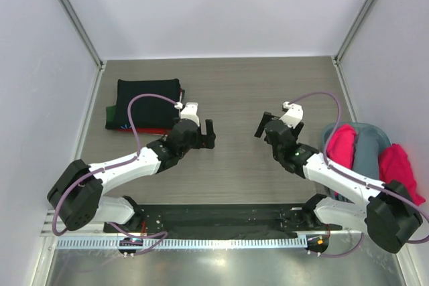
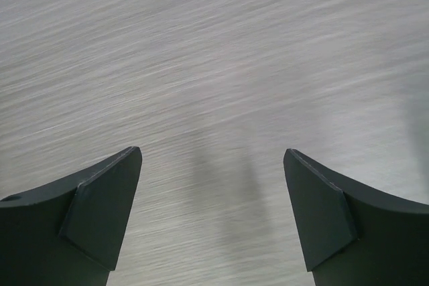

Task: Fold and stack the t-shirts
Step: Grab the tshirt from the pile

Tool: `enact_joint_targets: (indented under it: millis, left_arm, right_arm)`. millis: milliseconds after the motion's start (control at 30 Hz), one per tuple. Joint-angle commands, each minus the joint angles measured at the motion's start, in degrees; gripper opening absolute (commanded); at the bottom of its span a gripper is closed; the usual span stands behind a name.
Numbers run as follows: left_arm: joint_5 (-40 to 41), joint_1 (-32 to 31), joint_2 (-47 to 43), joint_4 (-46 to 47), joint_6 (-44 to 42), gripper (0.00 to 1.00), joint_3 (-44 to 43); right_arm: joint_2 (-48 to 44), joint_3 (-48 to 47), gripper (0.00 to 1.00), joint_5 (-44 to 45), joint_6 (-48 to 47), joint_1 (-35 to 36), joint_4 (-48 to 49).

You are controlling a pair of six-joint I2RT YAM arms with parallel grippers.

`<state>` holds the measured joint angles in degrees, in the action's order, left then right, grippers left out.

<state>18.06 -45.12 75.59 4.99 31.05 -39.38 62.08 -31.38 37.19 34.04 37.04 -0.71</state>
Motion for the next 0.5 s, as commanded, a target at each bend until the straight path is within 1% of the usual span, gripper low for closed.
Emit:
enact_joint_targets:
  millis: [0,33,67,100,133,167,200,267,300,367,400,467]
  left_arm:
    - [0.2,0.1,-1.7,2.4,0.2,0.96,-1.4]
    - [0.2,0.1,-2.0,2.3,0.2,0.96,-1.3]
    - [0.4,0.1,-2.4,2.3,0.2,0.96,-1.2]
    - [0.4,0.1,-3.1,2.2,0.2,0.96,-1.0]
    - [0.4,0.1,-3.3,2.2,0.2,0.96,-0.8]
    - [0.4,0.1,-3.6,2.2,0.3,0.96,-0.7]
    - [0.2,0.1,-4.0,2.2,0.3,0.96,-0.6]
    - [0.0,0.1,-4.4,2.0,0.6,0.96,-0.6]
    - [-0.3,0.1,-4.6,1.9,0.7,0.96,-0.6]
    - [-0.7,0.1,-4.8,1.9,1.0,0.96,-0.5]
    - [-1.2,0.1,-4.9,1.9,1.1,0.96,-0.6]
    - [-1.4,0.1,-4.9,1.9,1.6,0.96,-0.4]
  right_arm:
    - [1.3,-8.2,0.92,17.3,7.2,-0.2,-18.0]
    - [1.5,-10.0,0.92,20.1,10.3,-0.8,-22.5]
    - [1.5,-11.5,0.92,22.4,14.1,-3.3,-26.1]
    - [1.2,-13.9,0.90,22.7,15.2,-4.9,-31.7]
    - [0.9,-14.9,0.88,22.6,16.5,-7.2,-34.4]
    - [0.1,-15.9,0.87,22.3,19.3,-12.4,-37.0]
    - [-0.5,-17.5,0.80,22.0,20.4,-15.8,-42.0]
    - [-2.0,-18.6,0.80,21.5,21.9,-21.5,-45.1]
    - [-3.5,-19.2,0.81,20.1,21.4,-27.9,-46.1]
    - [-4.6,-19.6,0.80,18.3,20.5,-34.0,-46.1]
    - [-3.9,-20.1,0.80,16.2,19.4,-40.1,-46.1]
    - [-2.4,-20.7,0.80,14.2,18.8,-45.8,-46.3]
